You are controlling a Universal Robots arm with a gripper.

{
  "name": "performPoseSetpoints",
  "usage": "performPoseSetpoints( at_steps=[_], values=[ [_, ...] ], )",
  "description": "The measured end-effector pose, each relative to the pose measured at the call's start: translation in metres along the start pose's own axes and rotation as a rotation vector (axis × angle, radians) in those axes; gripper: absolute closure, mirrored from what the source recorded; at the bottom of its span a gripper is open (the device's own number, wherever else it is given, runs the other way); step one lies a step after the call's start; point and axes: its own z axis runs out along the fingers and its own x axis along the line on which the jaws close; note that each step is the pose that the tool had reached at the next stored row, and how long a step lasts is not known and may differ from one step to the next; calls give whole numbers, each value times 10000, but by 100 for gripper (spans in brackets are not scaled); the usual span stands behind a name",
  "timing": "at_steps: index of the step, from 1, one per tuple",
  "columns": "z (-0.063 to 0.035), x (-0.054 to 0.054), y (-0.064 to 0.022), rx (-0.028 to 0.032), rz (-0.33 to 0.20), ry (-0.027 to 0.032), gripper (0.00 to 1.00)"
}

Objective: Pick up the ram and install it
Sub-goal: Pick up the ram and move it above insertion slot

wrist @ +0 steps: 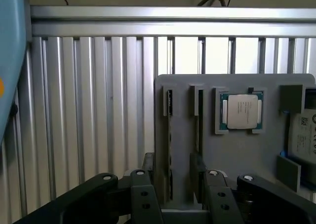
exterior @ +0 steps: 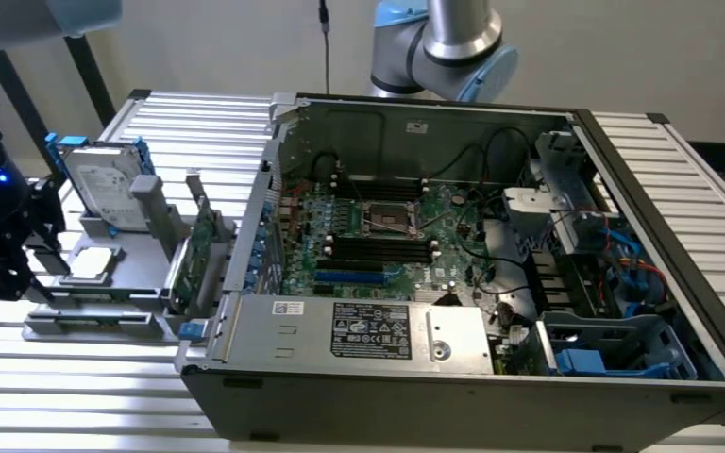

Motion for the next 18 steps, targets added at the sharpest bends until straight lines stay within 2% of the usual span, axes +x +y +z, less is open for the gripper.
performPoseSetpoints(
  at_steps=[7, 18],
  values=[
    [118, 10, -4, -1, -104, 1, 58],
    [175, 45, -6, -2, -145, 1, 58]
  ],
)
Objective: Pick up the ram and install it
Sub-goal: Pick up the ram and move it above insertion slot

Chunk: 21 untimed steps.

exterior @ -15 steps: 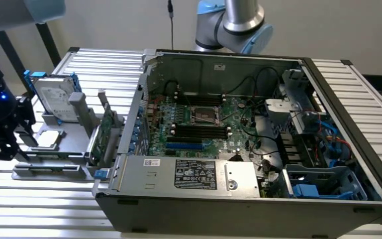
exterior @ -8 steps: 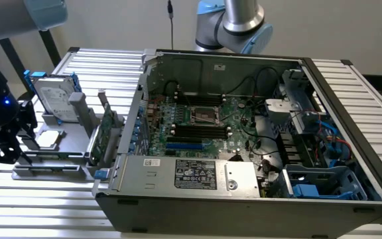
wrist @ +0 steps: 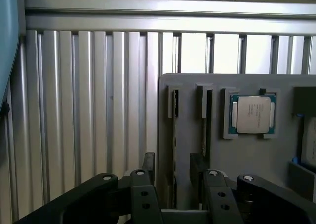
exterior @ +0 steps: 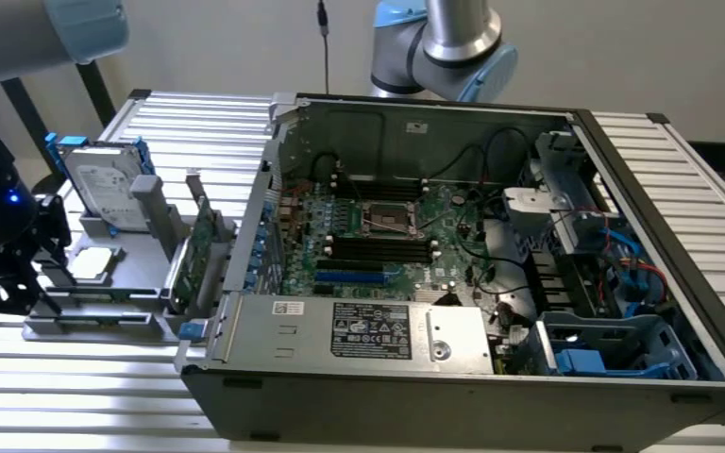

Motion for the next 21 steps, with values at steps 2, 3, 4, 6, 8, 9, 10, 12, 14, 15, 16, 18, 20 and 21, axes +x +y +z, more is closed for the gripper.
performPoseSetpoints(
  at_steps=[2, 3, 4, 6, 8, 9, 10, 12, 14, 15, 16, 18, 20, 21],
  values=[
    [18, 8, 0, 1, -3, -2, 58],
    [27, 12, 0, 0, -4, -2, 58],
    [37, 16, 0, -1, -6, -2, 58],
    [65, 19, 0, 1, -9, -7, 58],
    [95, 20, -1, 0, -10, -7, 58],
    [112, 21, -2, 0, -11, -7, 58],
    [129, 21, -2, 0, -12, -8, 58],
    [164, 22, -5, 0, -14, -8, 58],
    [197, 22, -8, -1, -17, -9, 58],
    [212, 23, -10, 0, -21, -11, 58],
    [225, 23, -12, -1, -26, -13, 58],
    [247, 24, -17, 0, -39, -26, 58],
    [264, 24, -23, 0, -56, -49, 58],
    [272, 24, -26, -1, -66, -60, 58]
  ],
)
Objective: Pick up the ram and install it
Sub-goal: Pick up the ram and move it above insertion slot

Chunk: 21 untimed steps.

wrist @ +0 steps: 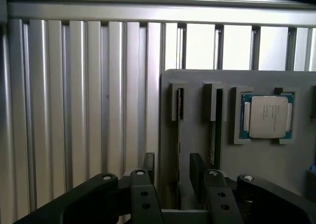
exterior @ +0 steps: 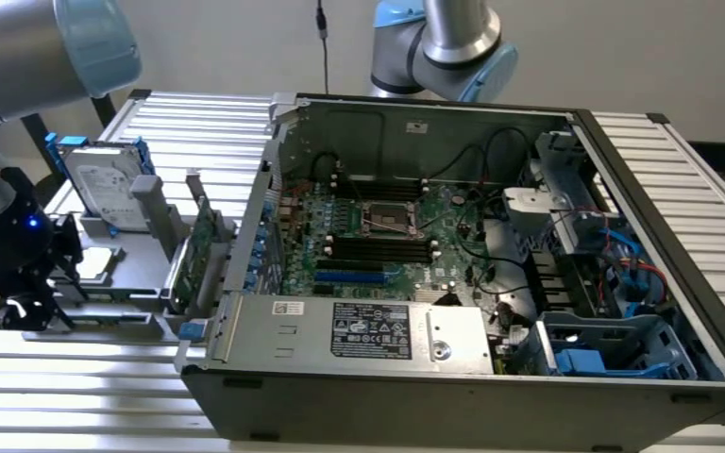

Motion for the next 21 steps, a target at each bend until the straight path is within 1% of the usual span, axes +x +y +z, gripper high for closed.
performPoseSetpoints(
  at_steps=[7, 18, 21],
  values=[
    [48, -1, -30, 0, -91, -85, 58],
    [132, 0, -81, -25, -356, -113, 58],
    [155, -5, -83, -29, -410, -138, 58]
  ],
)
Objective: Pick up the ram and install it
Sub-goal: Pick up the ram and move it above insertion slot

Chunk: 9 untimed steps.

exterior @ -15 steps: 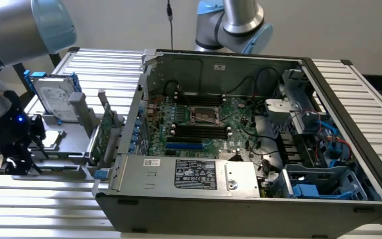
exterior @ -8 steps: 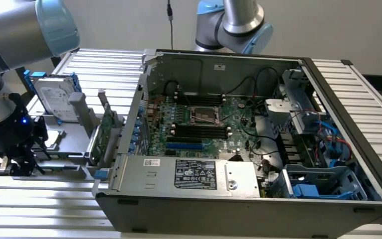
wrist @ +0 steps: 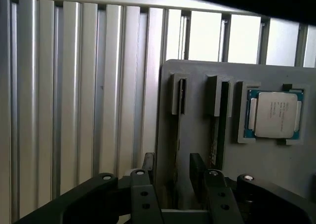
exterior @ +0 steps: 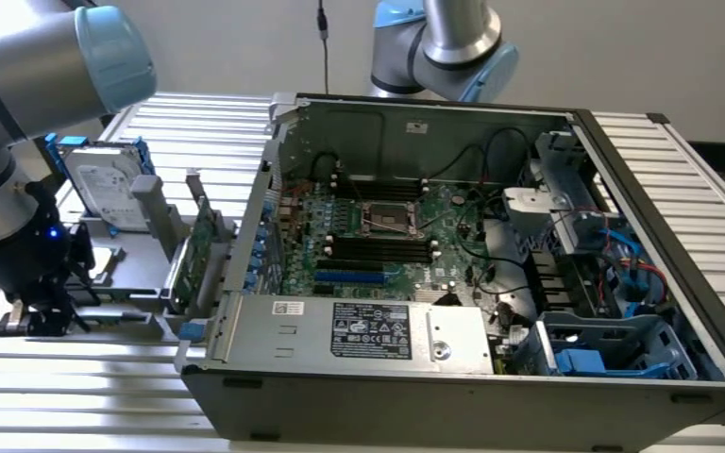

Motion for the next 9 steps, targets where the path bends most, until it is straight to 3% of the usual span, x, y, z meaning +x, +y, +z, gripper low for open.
performPoseSetpoints(
  at_steps=[5, 9],
  values=[
    [35, -37, -2, -34, -16, -33, 58],
    [62, -59, -4, -142, -12, -41, 58]
  ],
)
